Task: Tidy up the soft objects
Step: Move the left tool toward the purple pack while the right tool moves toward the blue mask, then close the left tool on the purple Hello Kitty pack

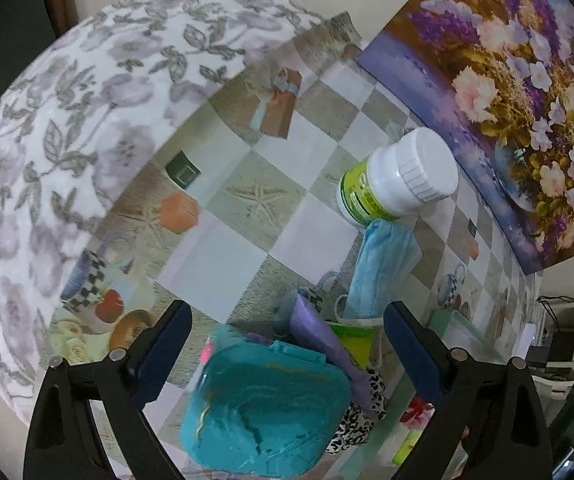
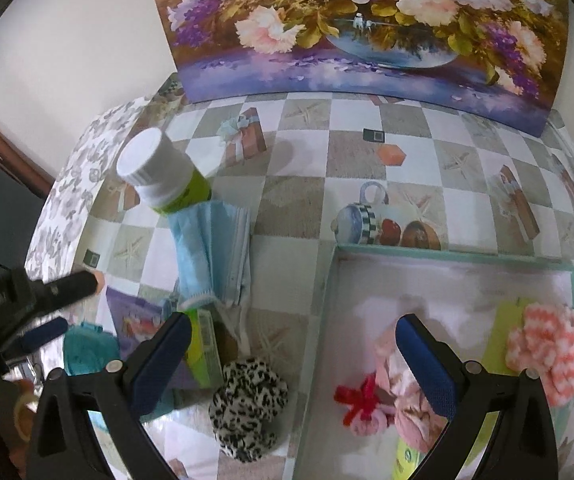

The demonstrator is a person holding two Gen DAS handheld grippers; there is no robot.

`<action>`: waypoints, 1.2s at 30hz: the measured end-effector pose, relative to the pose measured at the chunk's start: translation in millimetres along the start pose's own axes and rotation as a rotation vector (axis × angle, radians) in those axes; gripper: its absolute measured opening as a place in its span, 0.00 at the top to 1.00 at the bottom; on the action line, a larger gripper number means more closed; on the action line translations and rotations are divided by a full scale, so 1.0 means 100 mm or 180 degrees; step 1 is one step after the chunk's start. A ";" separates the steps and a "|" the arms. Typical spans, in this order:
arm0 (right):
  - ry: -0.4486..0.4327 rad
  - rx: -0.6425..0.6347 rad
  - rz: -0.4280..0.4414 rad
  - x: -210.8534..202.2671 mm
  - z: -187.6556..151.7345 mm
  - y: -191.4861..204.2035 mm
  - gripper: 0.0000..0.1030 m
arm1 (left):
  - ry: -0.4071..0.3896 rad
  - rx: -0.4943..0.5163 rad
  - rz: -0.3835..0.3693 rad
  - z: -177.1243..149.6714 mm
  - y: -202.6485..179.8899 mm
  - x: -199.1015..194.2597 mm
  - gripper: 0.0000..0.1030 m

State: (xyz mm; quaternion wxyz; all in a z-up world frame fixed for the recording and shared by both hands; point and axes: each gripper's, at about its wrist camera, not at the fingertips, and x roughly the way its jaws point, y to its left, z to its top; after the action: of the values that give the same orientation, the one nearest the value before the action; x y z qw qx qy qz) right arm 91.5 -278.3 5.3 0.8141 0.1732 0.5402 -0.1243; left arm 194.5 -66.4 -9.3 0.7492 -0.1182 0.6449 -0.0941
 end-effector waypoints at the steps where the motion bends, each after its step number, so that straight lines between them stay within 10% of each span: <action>1: -0.0006 -0.0001 -0.0005 0.03 0.02 0.00 0.00 | 0.0025 0.0017 -0.0004 0.02 -0.01 0.02 0.09; 18: -0.0020 0.0091 -0.0030 0.18 0.14 -0.18 0.00 | 0.0816 0.0641 0.0222 0.27 -0.45 0.46 0.46; 36: -0.0034 0.0255 0.0134 0.12 0.16 -0.33 0.00 | 0.0302 0.0863 0.0667 -0.05 -0.86 0.62 0.84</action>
State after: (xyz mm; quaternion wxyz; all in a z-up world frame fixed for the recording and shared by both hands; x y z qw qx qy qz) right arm 96.5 -315.1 -4.7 0.8118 0.2164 0.5267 -0.1296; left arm 199.4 -166.7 -42.8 0.7327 0.0563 0.6697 -0.1070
